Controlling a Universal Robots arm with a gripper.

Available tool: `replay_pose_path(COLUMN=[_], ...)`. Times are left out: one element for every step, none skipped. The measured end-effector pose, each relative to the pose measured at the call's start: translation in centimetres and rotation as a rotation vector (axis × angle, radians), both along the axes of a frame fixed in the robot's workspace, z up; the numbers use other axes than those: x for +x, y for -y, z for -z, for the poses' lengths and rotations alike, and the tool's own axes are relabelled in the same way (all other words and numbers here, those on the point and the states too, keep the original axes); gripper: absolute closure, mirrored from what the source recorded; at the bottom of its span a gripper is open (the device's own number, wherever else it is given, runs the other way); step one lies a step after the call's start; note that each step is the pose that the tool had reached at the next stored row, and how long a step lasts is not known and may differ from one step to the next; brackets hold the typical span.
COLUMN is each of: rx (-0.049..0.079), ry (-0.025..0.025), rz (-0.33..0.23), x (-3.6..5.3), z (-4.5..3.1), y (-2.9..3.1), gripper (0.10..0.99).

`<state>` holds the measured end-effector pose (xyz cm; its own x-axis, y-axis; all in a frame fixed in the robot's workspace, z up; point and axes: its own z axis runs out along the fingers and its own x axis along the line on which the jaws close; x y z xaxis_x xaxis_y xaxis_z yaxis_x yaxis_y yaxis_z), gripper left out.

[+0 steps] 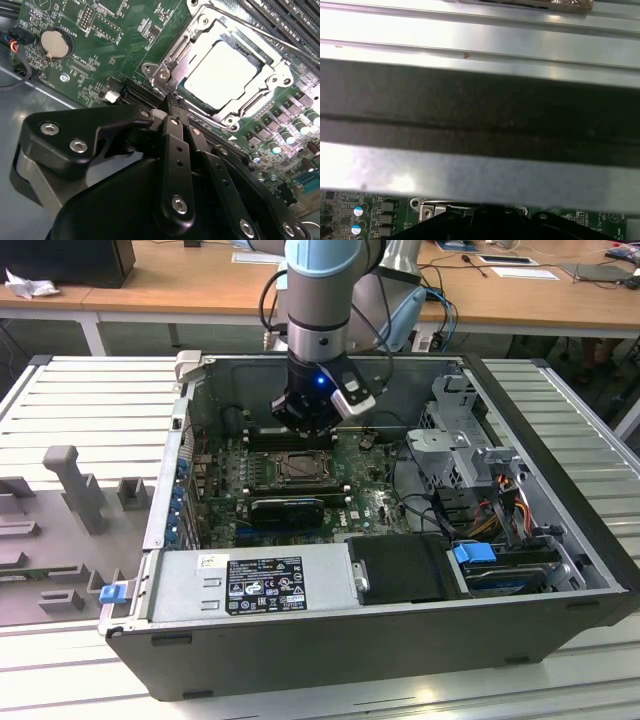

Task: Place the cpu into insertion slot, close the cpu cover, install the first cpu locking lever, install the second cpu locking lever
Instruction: 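Install the first cpu locking lever, then install the second cpu locking lever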

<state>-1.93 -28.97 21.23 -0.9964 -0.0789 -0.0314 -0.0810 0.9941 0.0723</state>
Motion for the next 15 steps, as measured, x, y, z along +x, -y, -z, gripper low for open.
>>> replay_pose_path(rx=[0.000,0.000,0.000,0.000,0.000,0.000,0.000,0.000,0.000,0.000,0.000,0.000,0.000,0.000,0.000], ry=[0.0000,0.0000,-0.0001,-0.0001,-0.0001,-0.0001,0.0000,-0.0002,-0.0001,-0.0001,0.0001,0.0000,-0.0001,0.0000,-0.0001], rz=[0.000,0.000,0.000,0.000,0.000,0.000,0.000,0.000,0.000,0.000,0.000,0.000,0.000,0.000,0.000], x=[0.00,0.00,0.00,0.00,0.00,0.00,0.00,0.00,-0.01,0.00,0.01,0.00,0.00,0.00,0.00], z=[0.00,0.00,0.00,0.00,0.00,0.00,-0.02,-0.11,-0.32,-0.47,-0.74,-0.75,-0.76,-0.75,-0.75], y=[0.05,0.11,0.16,0.22,0.27,0.41,0.48,0.51,0.52,0.53,0.58,0.79,0.91,1.03,1.15], gripper=[0.980,0.980,0.980,0.980,0.980,0.980,0.980,0.980,0.980,0.980,0.980,0.980,0.980,0.980,0.980])
